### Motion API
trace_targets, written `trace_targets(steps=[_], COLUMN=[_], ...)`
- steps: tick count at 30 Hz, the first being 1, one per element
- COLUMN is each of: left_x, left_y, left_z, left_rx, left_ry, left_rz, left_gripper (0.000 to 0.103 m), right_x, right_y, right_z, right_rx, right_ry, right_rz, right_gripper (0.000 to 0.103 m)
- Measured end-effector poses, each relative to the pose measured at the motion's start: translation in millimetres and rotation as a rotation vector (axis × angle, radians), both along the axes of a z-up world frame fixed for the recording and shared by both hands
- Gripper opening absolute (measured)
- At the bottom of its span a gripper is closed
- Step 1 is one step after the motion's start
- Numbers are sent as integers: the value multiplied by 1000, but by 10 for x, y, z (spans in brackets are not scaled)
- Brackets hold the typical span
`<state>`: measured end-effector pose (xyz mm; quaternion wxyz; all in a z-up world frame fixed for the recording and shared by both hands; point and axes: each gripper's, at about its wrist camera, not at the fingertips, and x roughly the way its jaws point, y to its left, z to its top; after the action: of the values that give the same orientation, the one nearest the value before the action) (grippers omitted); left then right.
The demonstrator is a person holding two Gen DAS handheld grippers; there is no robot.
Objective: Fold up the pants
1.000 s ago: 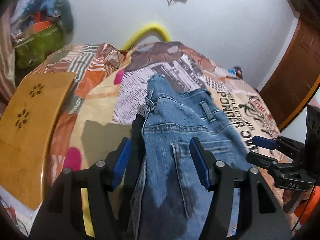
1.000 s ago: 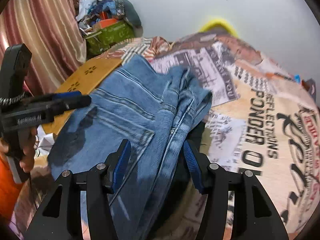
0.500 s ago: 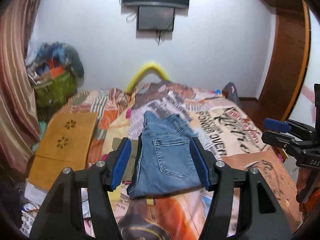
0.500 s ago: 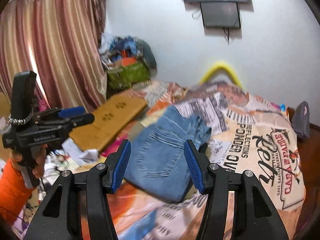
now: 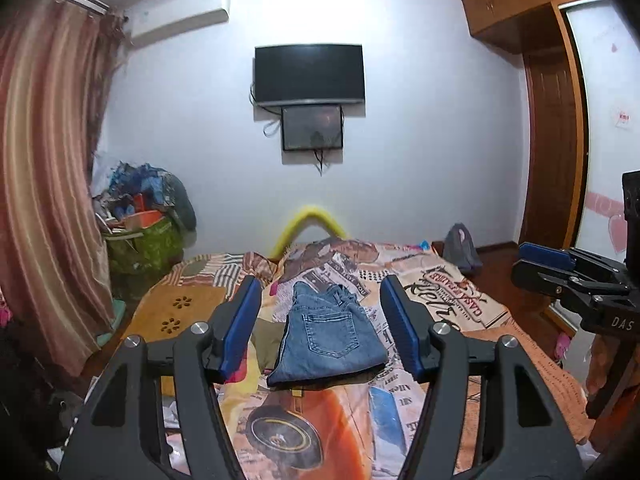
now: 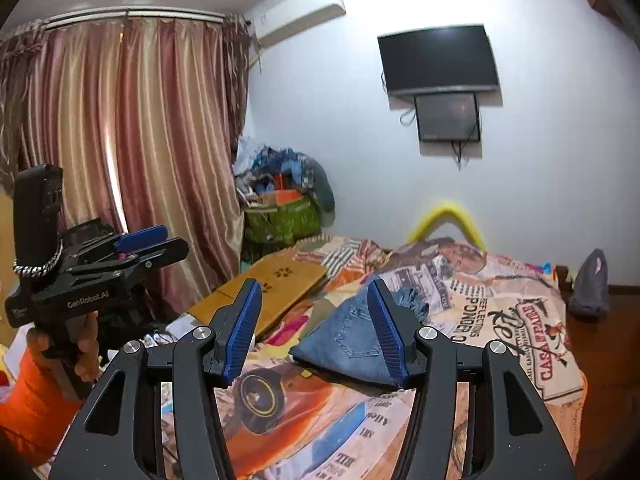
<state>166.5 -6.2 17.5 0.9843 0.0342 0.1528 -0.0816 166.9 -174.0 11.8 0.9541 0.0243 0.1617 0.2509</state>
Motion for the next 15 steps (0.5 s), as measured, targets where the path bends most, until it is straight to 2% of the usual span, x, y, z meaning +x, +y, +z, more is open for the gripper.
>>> trace_targets(steps=[3,6,8,13,15], left_x=[-217,-386,-440,-500,-484], left_y=[-36,-77,-95,-144,-160], left_z=[30,34,19,-40,-72], left_rx=[-14,-33,-40,-42,-42], left_ry=[-29,-52,-58,-80,-85], left_rz=[18,35,47,71,77], left_gripper=[74,77,83,88,92], right_x=[-192,-304,-341,-373,-383], right_y=[-24,-51,-57,-48,-25], right_z=[33,38,27,12,3], right_rx=[17,29,28,23,12], right_ry=[-37,-72,-90,-102,-113], right_rz=[-10,-31,-48,-74,-94], right_gripper=[51,52,58,64,69])
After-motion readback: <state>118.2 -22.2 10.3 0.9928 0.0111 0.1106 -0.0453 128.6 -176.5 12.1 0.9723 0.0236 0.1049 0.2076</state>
